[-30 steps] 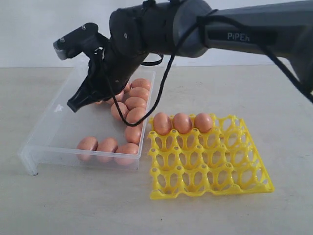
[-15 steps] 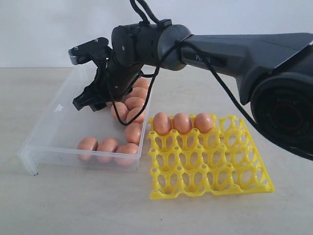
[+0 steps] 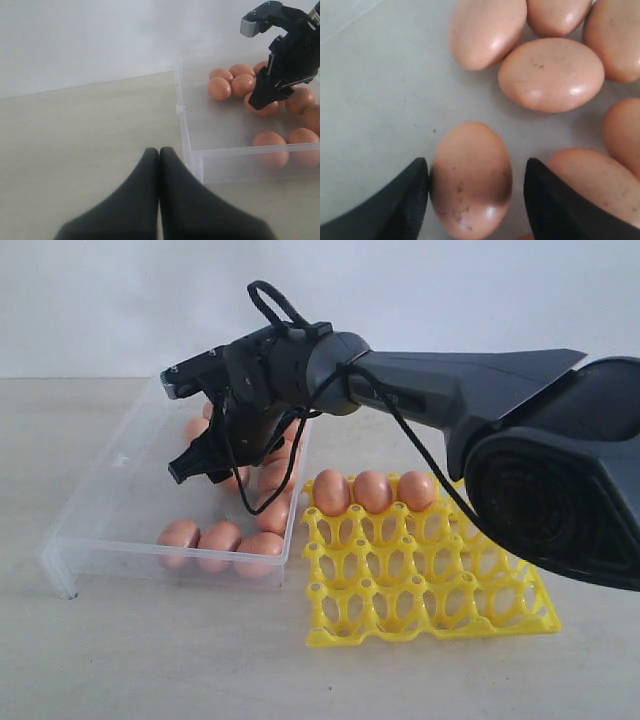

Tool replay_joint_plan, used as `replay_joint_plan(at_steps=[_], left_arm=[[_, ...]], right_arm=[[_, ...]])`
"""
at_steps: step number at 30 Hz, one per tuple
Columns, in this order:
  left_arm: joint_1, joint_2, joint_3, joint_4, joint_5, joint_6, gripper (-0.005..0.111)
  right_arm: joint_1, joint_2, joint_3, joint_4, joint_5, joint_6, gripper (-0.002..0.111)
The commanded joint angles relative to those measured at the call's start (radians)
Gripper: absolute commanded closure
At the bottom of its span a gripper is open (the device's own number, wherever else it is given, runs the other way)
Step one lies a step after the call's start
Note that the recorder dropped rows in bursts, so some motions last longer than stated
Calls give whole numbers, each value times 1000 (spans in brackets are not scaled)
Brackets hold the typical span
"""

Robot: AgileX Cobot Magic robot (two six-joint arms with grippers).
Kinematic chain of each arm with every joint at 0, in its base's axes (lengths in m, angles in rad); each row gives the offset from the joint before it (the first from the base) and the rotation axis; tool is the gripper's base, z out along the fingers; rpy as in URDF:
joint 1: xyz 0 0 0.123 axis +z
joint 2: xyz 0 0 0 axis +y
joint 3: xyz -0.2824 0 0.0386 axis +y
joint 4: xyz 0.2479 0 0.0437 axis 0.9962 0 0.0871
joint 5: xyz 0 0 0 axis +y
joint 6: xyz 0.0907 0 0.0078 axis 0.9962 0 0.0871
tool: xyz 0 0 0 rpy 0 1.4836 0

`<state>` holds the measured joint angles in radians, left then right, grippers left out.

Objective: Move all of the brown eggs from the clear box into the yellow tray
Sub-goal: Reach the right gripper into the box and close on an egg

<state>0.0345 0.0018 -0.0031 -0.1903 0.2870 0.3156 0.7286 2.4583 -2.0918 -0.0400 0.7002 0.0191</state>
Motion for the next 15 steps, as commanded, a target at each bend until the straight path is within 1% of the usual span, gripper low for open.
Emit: replay_joint_plan(at_steps=[1,5,6,8,9,11,12,15], left_arm=[[-9,-2,3,-7,-8,-9,111],[-9,-2,3,-7,-8,-9,111],[-9,-2,3,-7,-8,-9,111],[-9,-2,3,-7,-8,-9,111],[-9,-2,3,-7,-8,-9,111],[-9,-2,3,-7,-8,-9,111],[-9,-2,3,-7,-8,-9,111],[-9,-2,3,-7,-6,-9,111]], right_arm=[[-2,18,-7,2,-1,12,53],[-2,30,-7,2,-28,36,53],[-2,31,-7,2,-32,36,56],[-2,31,-7,2,-32,38,66],[-2,31,-7,2,-32,38,76],[-2,31,-7,-3,-32,38,99],[-2,31,-7,-6,-32,34,108],[-2,31,-7,-6,-41,32,108]])
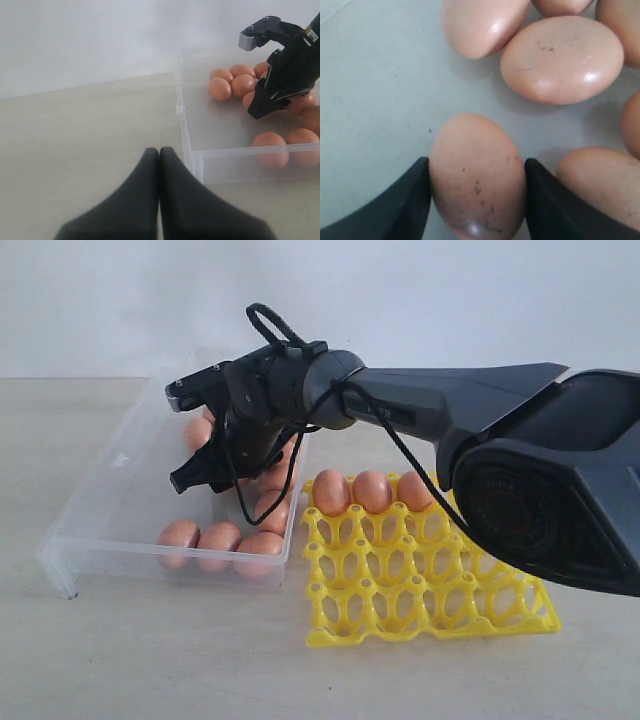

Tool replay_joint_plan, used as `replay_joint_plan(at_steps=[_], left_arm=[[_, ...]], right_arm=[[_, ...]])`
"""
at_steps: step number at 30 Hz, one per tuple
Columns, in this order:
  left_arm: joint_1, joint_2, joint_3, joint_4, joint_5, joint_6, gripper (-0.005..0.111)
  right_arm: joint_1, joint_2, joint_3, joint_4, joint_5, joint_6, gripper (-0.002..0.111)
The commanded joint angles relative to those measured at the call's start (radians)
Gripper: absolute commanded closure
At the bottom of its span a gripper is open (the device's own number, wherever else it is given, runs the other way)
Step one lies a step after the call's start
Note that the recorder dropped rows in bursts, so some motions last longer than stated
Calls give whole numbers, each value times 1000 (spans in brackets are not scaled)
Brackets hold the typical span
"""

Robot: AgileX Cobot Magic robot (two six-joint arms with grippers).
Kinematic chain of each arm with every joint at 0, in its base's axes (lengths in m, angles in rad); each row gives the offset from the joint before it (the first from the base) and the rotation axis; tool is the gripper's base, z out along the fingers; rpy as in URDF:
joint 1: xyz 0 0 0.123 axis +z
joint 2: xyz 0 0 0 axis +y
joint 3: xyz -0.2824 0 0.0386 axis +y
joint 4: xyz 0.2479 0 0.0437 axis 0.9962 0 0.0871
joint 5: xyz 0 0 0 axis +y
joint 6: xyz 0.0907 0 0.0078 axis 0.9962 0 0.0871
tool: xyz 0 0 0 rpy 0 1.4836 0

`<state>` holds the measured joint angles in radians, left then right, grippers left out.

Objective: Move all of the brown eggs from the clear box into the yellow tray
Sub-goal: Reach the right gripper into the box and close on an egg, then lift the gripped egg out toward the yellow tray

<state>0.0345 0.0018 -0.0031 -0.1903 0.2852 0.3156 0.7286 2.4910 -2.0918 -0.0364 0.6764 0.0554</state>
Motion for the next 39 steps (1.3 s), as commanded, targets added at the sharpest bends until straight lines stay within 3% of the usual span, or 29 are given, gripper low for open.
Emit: replay_joint_plan(at_steps=[1,14,20,25,27,28,31,36,39], left_arm=[[-9,-2,3,-7,-4,-9,111],[-9,-2,3,-7,-4,-9,111],[-9,-2,3,-7,-4,-9,111],[-9,-2,3,-7,-4,-9,111],[-9,-2,3,-7,-4,-9,111],[-9,-2,3,-7,-4,-9,111],[-9,-2,3,-7,-4,-9,111],[-9,-2,3,-7,-2,-9,111],[-9,-2,3,-7,-2,-9,111]], right_arm=[[-2,-2,-7,-10,-18,-4,108],[2,-130,-1,9,38,-106,108],[42,-256,113,204,26,-304,108],[96,-448,479,252,-381,-312,109],[106,-551,671,252,-634,-298,109],[108,-659,850,252,-886,-298,109],[103,-801,1117,261,-1142,-317,109],[10,-999,1427,405,-1344,-399,109],[-186,-1072,1570,446,-1385,-299,109]])
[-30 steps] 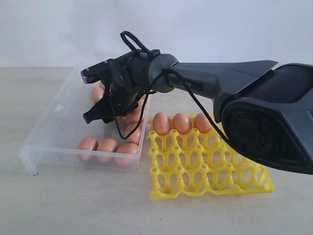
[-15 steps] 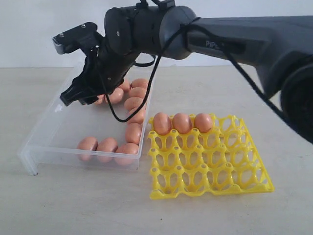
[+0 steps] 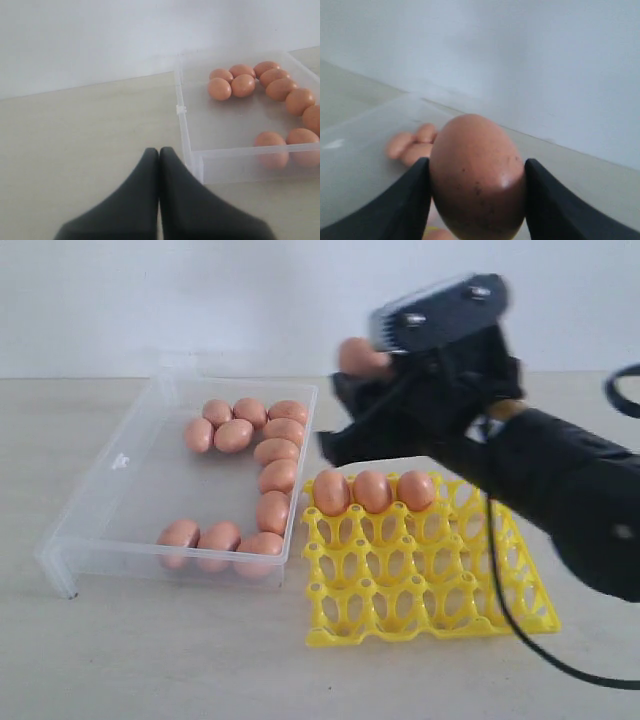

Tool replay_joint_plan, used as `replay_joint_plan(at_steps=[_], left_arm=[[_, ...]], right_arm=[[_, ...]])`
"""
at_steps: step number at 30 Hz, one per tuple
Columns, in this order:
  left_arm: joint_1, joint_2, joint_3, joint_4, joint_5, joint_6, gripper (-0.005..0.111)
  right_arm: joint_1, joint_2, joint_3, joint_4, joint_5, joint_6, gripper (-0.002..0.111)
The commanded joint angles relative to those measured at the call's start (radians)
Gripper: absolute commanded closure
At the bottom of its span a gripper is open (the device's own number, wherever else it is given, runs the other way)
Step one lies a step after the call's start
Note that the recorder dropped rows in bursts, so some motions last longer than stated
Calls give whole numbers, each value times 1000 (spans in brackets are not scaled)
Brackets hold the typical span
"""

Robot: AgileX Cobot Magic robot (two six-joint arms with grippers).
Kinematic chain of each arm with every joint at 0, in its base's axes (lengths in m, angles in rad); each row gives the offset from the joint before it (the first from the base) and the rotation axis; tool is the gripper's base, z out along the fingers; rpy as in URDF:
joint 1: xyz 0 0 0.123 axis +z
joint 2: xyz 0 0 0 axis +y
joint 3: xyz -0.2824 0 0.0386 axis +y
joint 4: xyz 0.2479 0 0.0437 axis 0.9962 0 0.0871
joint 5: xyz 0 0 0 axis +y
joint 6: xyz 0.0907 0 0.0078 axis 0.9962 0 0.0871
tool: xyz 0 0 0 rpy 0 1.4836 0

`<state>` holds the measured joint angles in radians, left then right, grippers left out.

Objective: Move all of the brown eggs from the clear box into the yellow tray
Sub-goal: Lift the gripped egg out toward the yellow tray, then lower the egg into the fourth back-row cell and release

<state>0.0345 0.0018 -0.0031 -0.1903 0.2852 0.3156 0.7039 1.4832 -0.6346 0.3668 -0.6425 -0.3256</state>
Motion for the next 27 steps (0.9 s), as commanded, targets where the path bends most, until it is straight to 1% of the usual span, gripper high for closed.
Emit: replay_joint_plan(at_steps=[1,2,3,4,5,6,7,8,9,10,11,13,15,18,27], left_arm=[[-9,-2,3,-7,-2,-9,111],[-9,-2,3,-7,-2,-9,111],[-9,-2,3,-7,-2,-9,111],[-9,-2,3,-7,-2,-9,111],[-9,-2,3,-7,-2,-9,111],[-9,-2,3,-7,-2,-9,111],[-9,-2,3,-7,-2,-9,111],[-9,-2,3,-7,-2,-9,111],[-9,-2,3,-7,-4,-9,111],[-9,-2,3,-7,-4,-9,111],[-9,-2,3,-7,-4,-9,111],[-9,-2,3,-7,-4,-9,111],[-9,-2,3,-7,-4,-9,111],[-9,-2,3,-7,-4,-9,111],[-9,-2,3,-7,-2,-9,111]], right_arm=[[-260,-63,119,-108,-18,197,109],[-329,-54,108,-290,1,310,109],[-419,-27,71,-574,-17,533,109],[-464,-4,44,-711,-38,607,109],[-543,46,-17,-874,-33,739,109],[-582,78,-50,-953,-23,829,109],[-652,144,-99,-1189,-55,1046,109],[-709,191,-138,-1407,-151,1241,109],[-763,241,-174,-1605,-289,1413,109],[-807,289,-207,-1745,-427,1523,109],[-843,328,-227,-1828,-504,1566,109],[-865,384,-229,-1853,-496,1560,109],[-858,423,-229,-1860,-486,1505,109],[-854,463,-229,-1869,-484,1477,109],[-854,482,-229,-1844,-381,1411,109]])
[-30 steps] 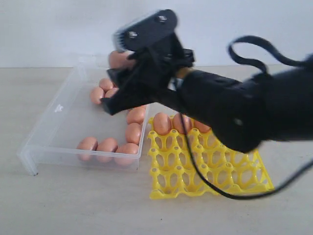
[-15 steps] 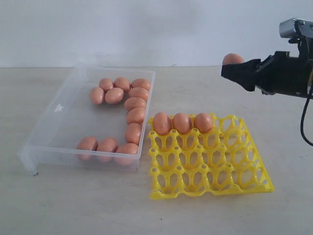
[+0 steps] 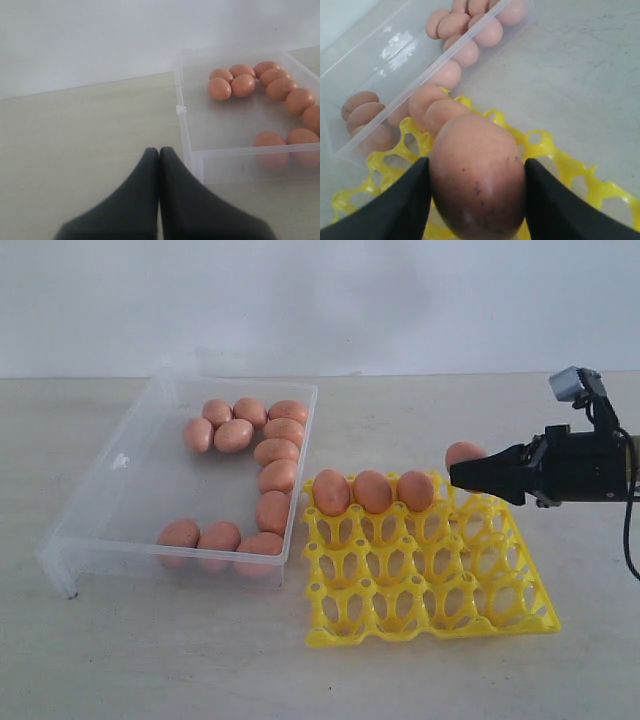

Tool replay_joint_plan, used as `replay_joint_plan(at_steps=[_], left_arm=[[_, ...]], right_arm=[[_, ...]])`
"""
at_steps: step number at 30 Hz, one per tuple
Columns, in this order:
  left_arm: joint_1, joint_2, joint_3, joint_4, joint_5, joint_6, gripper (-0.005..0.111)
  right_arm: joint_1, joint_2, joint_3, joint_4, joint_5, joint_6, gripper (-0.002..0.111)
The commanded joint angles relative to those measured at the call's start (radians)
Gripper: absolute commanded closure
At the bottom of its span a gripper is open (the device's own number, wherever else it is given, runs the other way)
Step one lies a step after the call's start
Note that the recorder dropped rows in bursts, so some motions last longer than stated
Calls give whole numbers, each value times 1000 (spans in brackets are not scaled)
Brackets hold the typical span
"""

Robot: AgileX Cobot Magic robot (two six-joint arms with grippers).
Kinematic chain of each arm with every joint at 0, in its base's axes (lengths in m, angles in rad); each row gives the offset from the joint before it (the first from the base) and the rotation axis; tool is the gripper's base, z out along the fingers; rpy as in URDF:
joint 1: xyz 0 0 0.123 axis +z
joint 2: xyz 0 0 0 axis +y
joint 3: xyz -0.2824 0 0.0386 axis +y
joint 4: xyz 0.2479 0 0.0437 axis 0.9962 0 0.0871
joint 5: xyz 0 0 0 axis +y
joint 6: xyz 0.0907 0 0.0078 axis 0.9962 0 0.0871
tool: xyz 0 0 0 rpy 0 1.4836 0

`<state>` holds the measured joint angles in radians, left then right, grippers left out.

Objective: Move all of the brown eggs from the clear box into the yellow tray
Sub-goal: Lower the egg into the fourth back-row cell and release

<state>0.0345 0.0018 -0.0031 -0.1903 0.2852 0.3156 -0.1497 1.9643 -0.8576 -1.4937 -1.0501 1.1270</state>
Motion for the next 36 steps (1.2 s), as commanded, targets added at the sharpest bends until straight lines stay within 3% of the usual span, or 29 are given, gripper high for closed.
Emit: replay_joint_plan(at_steps=[1,5,11,36], left_arm=[[-9,-2,3,-7,-2,-9,111],[-9,-2,3,-7,-2,-9,111],[-9,-2,3,-7,-2,-9,111],[-9,-2,3,-7,-5,-9,111]], right_arm=[[2,1,-6,32,35,-46,109],[34,1,-6,93,29,-92,109],[113,1,-6,105,232,-152,109],[113,1,-6,229,272,-207,109]])
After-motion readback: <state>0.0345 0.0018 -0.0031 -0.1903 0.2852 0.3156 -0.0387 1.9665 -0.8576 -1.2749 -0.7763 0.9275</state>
